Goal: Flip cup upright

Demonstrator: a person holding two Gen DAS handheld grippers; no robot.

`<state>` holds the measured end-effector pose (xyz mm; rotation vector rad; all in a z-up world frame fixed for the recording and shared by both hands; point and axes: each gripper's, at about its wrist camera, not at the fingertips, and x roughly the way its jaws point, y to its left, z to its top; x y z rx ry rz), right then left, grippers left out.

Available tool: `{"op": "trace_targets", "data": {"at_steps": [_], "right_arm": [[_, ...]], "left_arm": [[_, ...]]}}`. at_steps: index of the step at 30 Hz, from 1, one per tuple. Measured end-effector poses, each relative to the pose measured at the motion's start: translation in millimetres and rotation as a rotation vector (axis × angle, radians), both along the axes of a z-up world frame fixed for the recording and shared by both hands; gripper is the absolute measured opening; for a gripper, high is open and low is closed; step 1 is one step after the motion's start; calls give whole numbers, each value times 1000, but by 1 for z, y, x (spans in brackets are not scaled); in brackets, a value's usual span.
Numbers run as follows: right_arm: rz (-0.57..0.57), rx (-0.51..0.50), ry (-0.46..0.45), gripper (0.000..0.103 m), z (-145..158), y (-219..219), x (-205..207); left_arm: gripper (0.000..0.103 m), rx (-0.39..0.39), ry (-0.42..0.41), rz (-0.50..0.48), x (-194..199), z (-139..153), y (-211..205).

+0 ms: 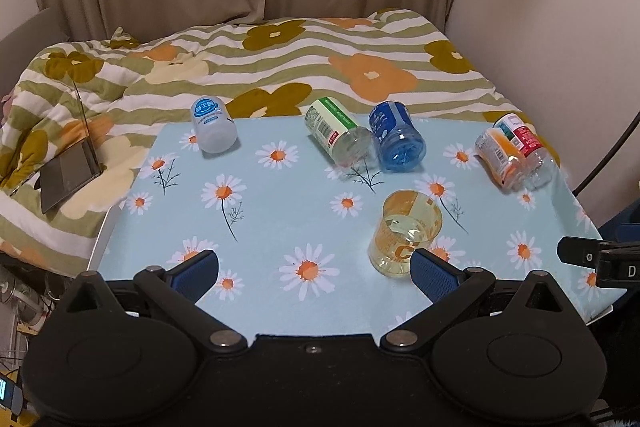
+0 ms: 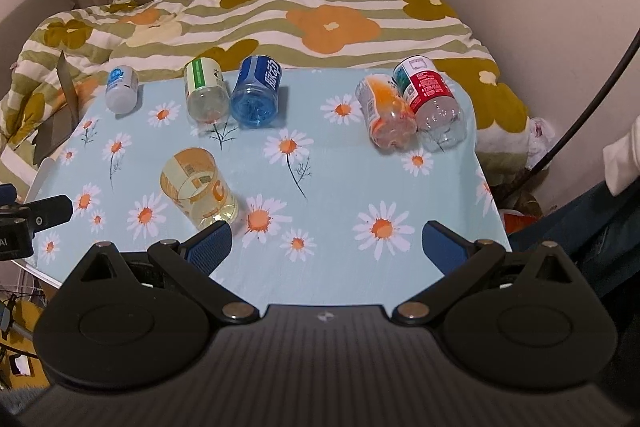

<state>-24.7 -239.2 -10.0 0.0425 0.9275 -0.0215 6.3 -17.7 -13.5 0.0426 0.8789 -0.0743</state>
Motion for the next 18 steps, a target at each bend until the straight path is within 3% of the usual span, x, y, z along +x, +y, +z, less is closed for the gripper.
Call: {"op": "trace_targets", "data": {"at_steps": [18], "right_arm": [[-23,-7,2,103,-3,3,3]], "left_arm": [[103,10,-11,-6,3,-1,3]]}}
